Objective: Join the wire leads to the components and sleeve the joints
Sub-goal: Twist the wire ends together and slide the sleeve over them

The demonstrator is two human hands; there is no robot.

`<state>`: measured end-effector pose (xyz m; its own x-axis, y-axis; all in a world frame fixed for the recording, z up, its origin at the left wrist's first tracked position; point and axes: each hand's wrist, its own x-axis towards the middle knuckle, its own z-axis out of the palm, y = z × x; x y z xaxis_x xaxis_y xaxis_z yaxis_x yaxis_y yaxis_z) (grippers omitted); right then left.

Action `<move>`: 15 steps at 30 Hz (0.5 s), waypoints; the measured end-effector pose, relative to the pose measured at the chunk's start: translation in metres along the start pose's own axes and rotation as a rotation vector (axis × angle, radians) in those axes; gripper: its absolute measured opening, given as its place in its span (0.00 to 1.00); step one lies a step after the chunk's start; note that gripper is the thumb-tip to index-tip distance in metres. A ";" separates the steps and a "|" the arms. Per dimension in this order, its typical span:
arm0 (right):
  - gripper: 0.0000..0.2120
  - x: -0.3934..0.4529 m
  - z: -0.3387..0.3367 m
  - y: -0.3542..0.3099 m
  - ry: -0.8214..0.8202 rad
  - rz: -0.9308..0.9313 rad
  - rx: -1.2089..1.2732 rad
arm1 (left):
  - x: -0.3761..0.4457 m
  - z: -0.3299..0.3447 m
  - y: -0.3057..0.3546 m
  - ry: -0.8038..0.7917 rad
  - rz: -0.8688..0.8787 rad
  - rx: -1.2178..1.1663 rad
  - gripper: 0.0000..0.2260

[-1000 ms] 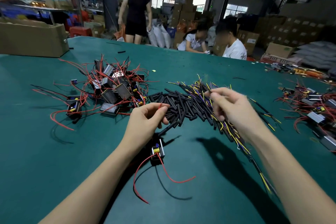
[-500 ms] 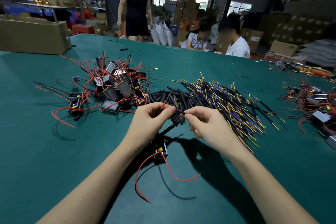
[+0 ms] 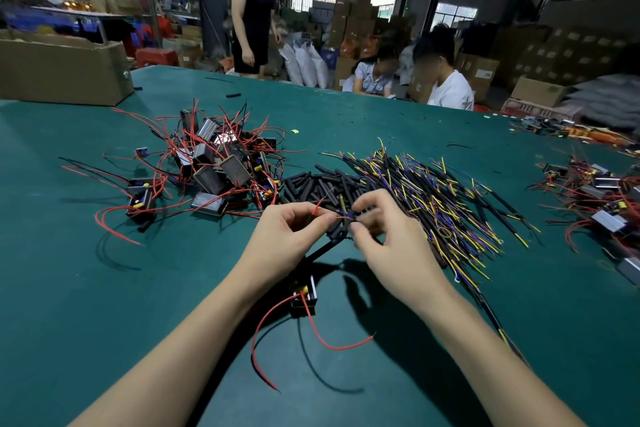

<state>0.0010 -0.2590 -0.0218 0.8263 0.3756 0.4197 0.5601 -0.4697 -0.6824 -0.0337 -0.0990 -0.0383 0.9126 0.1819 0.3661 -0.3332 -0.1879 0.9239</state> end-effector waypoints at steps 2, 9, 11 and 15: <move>0.07 -0.003 0.003 -0.003 0.022 -0.202 -0.071 | 0.000 0.000 0.000 0.009 -0.013 -0.002 0.06; 0.04 -0.001 0.003 0.000 0.105 -0.268 -0.152 | -0.001 0.000 0.000 -0.067 0.023 0.064 0.07; 0.05 -0.001 0.001 0.001 0.098 -0.252 -0.190 | 0.000 -0.001 -0.001 -0.072 0.032 0.092 0.07; 0.04 0.001 -0.002 0.003 0.092 -0.230 -0.189 | -0.001 0.000 0.000 -0.094 0.051 0.138 0.06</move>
<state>0.0037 -0.2616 -0.0221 0.6735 0.4199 0.6084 0.7272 -0.5243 -0.4431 -0.0350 -0.0992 -0.0386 0.9158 0.0785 0.3939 -0.3496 -0.3269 0.8780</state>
